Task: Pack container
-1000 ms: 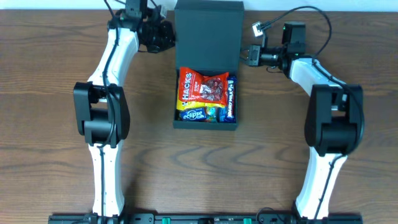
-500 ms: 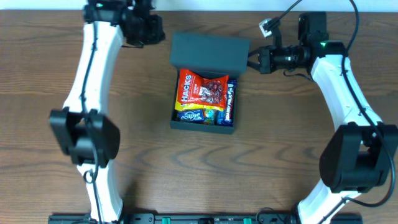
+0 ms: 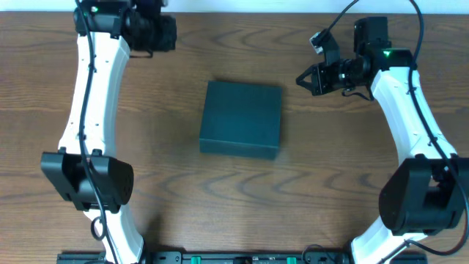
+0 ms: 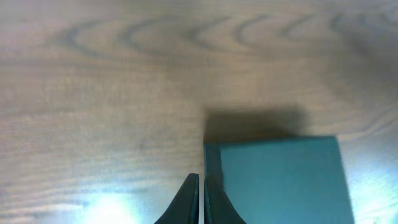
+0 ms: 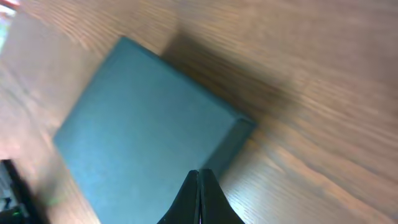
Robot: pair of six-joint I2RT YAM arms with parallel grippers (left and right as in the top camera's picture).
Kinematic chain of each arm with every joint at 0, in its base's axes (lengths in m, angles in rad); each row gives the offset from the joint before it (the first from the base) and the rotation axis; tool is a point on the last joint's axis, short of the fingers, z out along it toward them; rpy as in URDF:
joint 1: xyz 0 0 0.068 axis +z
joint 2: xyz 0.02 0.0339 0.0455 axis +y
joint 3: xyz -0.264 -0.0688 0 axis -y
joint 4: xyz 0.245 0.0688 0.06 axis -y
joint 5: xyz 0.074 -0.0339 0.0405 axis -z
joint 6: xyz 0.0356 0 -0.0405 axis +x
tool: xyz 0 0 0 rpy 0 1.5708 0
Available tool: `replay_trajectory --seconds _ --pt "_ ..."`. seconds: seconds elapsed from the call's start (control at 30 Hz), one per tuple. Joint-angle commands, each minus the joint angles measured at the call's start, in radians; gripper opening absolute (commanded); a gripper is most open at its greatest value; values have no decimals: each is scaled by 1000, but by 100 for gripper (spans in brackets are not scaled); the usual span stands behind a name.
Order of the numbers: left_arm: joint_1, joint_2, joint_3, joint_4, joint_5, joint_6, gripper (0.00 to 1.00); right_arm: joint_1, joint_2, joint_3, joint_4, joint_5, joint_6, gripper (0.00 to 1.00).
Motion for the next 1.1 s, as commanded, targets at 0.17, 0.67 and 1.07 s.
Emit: replay_trajectory --seconds 0.17,0.67,1.07 --pt "-68 -8 -174 -52 43 109 6 19 -39 -65 -65 42 21 1" --pt "-316 -76 -420 -97 79 315 6 49 -365 -209 -181 120 42 2" --pt "-354 -76 -636 53 97 248 6 207 -504 -583 18 37 102 2"
